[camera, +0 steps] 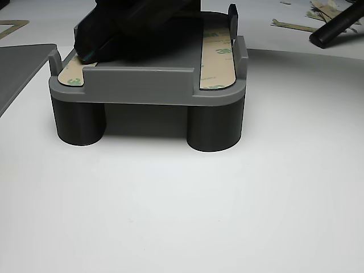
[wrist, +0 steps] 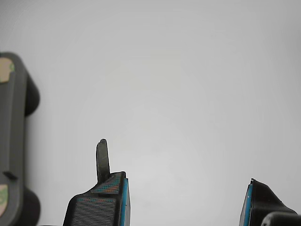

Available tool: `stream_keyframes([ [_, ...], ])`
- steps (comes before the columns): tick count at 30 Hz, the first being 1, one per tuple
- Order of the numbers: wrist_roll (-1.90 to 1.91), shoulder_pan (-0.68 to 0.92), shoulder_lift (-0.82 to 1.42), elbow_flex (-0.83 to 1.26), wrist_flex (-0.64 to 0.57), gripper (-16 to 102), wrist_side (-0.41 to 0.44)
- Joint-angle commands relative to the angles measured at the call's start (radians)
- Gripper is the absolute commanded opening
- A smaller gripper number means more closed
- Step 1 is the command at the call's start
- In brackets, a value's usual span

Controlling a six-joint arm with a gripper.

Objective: Peel off protective film from adhesive tape.

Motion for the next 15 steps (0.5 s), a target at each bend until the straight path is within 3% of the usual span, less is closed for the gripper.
stream_keyframes([
  [1,-0.017,-0.015,0.021,-0.023,-0.009,100,-0.021],
  [15,-0.009,-0.015,0.021,-0.023,-0.009,100,-0.011],
])
